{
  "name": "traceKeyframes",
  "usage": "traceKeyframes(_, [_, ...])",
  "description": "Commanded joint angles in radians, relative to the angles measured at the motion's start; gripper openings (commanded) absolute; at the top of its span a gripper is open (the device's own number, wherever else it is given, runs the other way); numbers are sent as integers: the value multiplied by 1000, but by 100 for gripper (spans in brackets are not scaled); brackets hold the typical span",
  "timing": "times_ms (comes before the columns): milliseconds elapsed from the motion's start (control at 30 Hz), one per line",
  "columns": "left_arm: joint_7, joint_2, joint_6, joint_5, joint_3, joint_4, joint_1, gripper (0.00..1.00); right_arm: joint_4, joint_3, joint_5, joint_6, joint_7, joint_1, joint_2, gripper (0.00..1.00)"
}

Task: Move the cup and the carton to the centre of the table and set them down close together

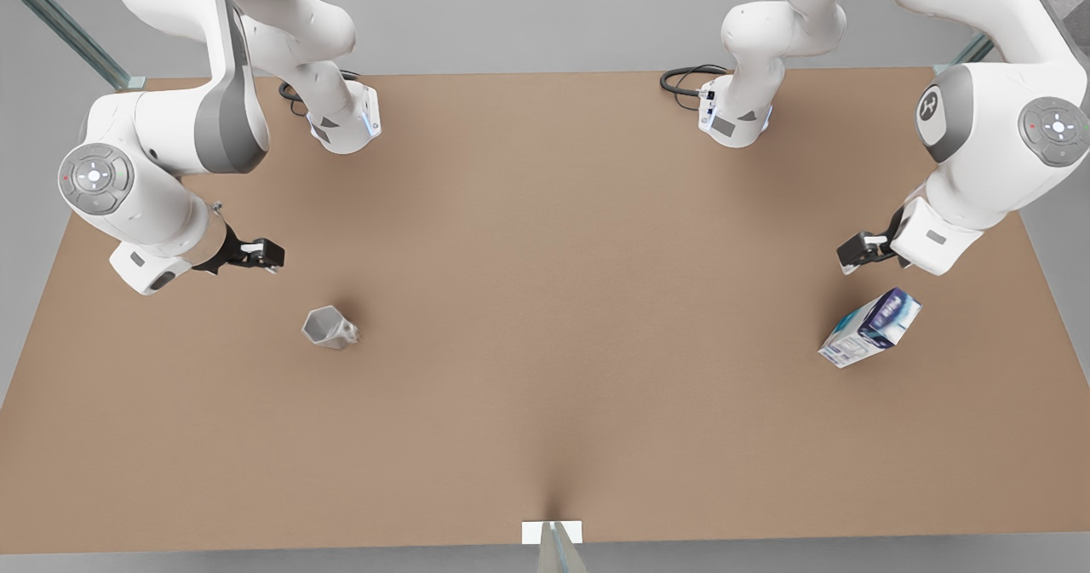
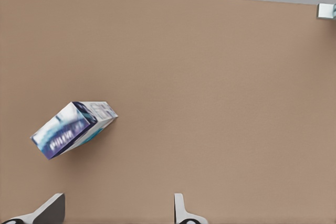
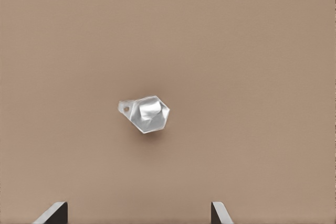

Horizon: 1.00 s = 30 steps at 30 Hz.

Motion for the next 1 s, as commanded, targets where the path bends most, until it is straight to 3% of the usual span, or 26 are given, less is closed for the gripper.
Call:
traceKeyframes(0, [0, 0, 0, 0, 0, -1, 0, 100, 0, 0, 0, 0, 0, 0, 0, 100])
traceKeyframes(267, [-12, 18, -11, 0, -2, 1, -3, 100, -9, 0, 41, 147, 117, -61, 261, 100])
traceKeyframes(567, [-12, 29, -17, 2, 0, 1, -12, 100, -115, 0, 123, 262, 140, -131, 333, 100])
traceKeyframes(700, [-12, 31, -17, 2, 0, 1, -11, 100, -270, 2, 129, 382, 129, -137, 279, 100])
traceKeyframes(967, [-14, 32, -21, 2, 0, 1, -11, 100, -413, 2, 169, 431, 106, -141, 235, 100])
